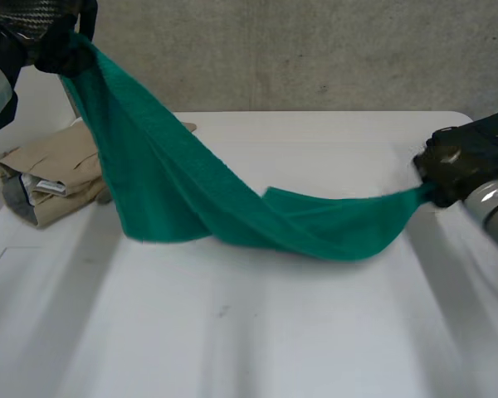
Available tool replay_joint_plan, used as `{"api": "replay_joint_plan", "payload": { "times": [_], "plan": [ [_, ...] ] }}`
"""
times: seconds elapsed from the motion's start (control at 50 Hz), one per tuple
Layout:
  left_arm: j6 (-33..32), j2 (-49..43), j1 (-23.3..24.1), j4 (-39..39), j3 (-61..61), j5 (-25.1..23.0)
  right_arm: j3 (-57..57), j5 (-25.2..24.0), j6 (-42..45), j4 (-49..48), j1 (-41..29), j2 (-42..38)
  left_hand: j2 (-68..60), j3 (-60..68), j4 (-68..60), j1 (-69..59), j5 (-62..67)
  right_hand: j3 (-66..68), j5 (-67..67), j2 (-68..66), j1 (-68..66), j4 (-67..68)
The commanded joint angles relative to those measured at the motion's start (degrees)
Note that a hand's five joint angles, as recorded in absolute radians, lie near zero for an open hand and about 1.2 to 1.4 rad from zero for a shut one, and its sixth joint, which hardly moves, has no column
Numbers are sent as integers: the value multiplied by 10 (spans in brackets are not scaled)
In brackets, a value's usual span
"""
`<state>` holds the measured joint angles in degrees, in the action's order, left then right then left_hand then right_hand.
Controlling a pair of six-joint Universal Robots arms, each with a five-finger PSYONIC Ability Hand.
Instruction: Fold the laundry.
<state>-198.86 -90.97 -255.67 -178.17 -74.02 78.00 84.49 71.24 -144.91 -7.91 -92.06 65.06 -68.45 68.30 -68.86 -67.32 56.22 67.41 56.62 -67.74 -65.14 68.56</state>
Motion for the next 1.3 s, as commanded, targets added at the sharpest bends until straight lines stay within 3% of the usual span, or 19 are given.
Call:
{"api": "replay_joint_plan", "payload": {
  "times": [0.02,0.14,0.24,0.48,0.64,0.7,0.76,0.8,0.94,1.14,1.3],
  "plan": [
    [4,48,-11,22,-9,-8,-39,-21,12,132,78,194,-115,117,-111,-127,138,126,134,-123,-149,114],
    [10,71,-11,40,-15,-18,-145,-54,-22,191,94,191,-115,117,-111,-127,138,126,134,-123,-149,114],
    [15,77,-6,51,-28,-22,-241,-39,-49,201,39,100,-115,117,-111,-127,138,126,134,-123,-149,114],
    [12,59,17,51,-86,-25,-487,92,-20,162,-94,-251,-115,117,-111,-127,138,126,134,-123,-149,114],
    [15,36,11,56,-96,-23,-564,176,-46,42,-143,-385,-115,117,-111,-127,138,126,134,-123,-149,114],
    [15,36,10,56,-96,-24,-558,198,-62,-6,-152,-390,-115,117,-111,-127,138,126,134,-123,-149,114],
    [15,36,13,55,-97,-27,-549,208,-73,-68,-160,-393,-115,117,-111,-127,138,-357,-349,361,335,-369],
    [15,35,16,54,-94,-23,-550,217,-71,-97,-162,-394,-115,117,-111,-127,138,-574,-566,577,551,-586],
    [15,31,18,61,-83,-21,-544,290,-90,-55,-156,-347,-115,117,-111,-127,138,-574,-566,577,551,-586],
    [22,33,50,63,-41,-14,-340,192,-89,214,-135,-156,-115,117,-111,-127,138,-574,-566,577,551,-586],
    [29,25,77,81,19,8,-119,107,-99,195,-125,-40,-115,117,-111,-127,138,-540,-533,544,518,-552]
  ]
}}
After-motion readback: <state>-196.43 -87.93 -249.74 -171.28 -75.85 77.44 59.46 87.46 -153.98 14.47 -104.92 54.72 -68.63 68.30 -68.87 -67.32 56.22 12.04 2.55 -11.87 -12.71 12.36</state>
